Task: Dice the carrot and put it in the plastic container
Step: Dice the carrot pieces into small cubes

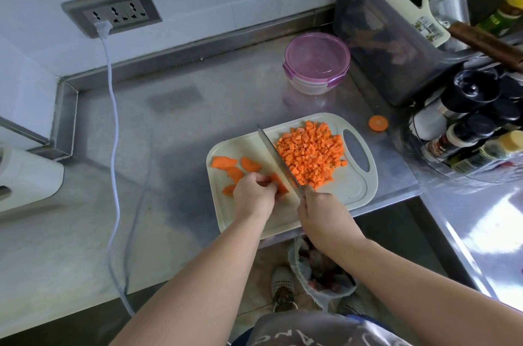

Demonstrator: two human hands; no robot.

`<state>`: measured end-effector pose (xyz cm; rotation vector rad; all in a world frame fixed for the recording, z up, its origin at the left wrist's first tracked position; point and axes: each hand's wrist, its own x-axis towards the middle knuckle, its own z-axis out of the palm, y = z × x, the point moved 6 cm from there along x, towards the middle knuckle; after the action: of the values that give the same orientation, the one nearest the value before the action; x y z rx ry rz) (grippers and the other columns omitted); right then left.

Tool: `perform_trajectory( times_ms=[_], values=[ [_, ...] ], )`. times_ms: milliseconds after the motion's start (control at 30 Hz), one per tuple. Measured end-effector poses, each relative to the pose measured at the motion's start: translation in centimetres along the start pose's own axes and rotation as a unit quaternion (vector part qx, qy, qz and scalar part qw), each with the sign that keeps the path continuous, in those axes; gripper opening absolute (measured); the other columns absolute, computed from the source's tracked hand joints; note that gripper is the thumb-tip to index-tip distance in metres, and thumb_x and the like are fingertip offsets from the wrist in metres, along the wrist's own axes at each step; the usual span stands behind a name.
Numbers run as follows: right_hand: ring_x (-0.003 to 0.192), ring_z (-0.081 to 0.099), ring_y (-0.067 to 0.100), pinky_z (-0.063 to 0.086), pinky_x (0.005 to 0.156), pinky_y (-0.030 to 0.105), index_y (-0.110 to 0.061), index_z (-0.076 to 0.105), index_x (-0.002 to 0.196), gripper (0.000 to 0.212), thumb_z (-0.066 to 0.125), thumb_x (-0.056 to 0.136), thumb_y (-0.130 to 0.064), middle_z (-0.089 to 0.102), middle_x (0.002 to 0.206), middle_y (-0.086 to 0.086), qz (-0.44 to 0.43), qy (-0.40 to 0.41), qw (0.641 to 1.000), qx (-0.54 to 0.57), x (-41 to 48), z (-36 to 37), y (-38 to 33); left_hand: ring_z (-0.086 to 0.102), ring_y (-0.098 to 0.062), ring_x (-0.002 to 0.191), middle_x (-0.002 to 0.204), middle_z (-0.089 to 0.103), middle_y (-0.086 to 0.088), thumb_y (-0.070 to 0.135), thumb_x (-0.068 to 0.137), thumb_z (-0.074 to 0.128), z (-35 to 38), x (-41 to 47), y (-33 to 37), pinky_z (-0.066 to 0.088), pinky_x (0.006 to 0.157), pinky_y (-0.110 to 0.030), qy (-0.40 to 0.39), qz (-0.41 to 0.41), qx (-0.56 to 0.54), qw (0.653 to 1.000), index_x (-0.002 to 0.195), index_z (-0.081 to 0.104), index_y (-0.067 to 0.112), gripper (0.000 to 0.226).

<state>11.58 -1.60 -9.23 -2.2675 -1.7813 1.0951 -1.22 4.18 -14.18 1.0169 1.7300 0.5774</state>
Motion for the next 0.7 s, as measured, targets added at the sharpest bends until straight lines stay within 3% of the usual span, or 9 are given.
perform_trajectory(
  times_ms=[133,367,633,700],
  values=[
    [0.083,0.061,0.035,0.049,0.070,0.041,-0.011,0.047,0.114,0.020,0.036,0.098,-0.012,0.063,0.091,0.014,-0.024,0.000,1.000,-0.002,-0.8,-0.2,-0.7,0.066,-0.023,0.070,0.077,0.068,-0.005,0.007,0.087,0.064,-0.1,-0.3,0.0,0.052,0.060,-0.029,0.002,-0.018,-0.036,0.999,0.079,0.057,0.020,0.017],
    [0.081,0.061,0.033,0.046,0.064,0.037,-0.011,0.047,0.117,0.023,0.037,0.097,-0.013,0.060,0.090,0.011,-0.025,-0.003,0.999,-0.038,-0.9,0.6,-1.0,0.068,-0.025,0.071,0.079,0.071,-0.007,0.008,0.084,0.064,-0.1,-0.3,0.1,0.056,0.070,-0.035,-0.010,-0.028,-0.034,0.999,0.082,0.062,0.016,0.009],
    [0.069,0.048,0.023,0.038,0.061,0.032,-0.009,0.041,0.124,0.027,0.036,0.098,-0.011,0.037,0.070,-0.002,-0.055,-0.027,0.990,-0.127,-0.8,1.4,-1.3,0.070,-0.026,0.084,0.085,0.073,-0.004,0.014,0.080,0.068,-0.1,-0.4,0.0,0.057,0.084,-0.046,-0.011,-0.030,-0.023,0.999,0.089,0.070,0.016,0.009],
    [0.075,0.053,0.027,0.039,0.063,0.032,-0.007,0.044,0.121,0.026,0.034,0.098,-0.011,0.044,0.074,0.001,-0.052,-0.022,0.992,-0.116,-1.0,1.2,-1.4,0.070,-0.026,0.085,0.086,0.074,-0.004,0.015,0.080,0.069,-0.1,-0.3,0.0,0.057,0.084,-0.045,-0.010,-0.028,-0.019,0.999,0.091,0.070,0.016,0.011]
  ],
)
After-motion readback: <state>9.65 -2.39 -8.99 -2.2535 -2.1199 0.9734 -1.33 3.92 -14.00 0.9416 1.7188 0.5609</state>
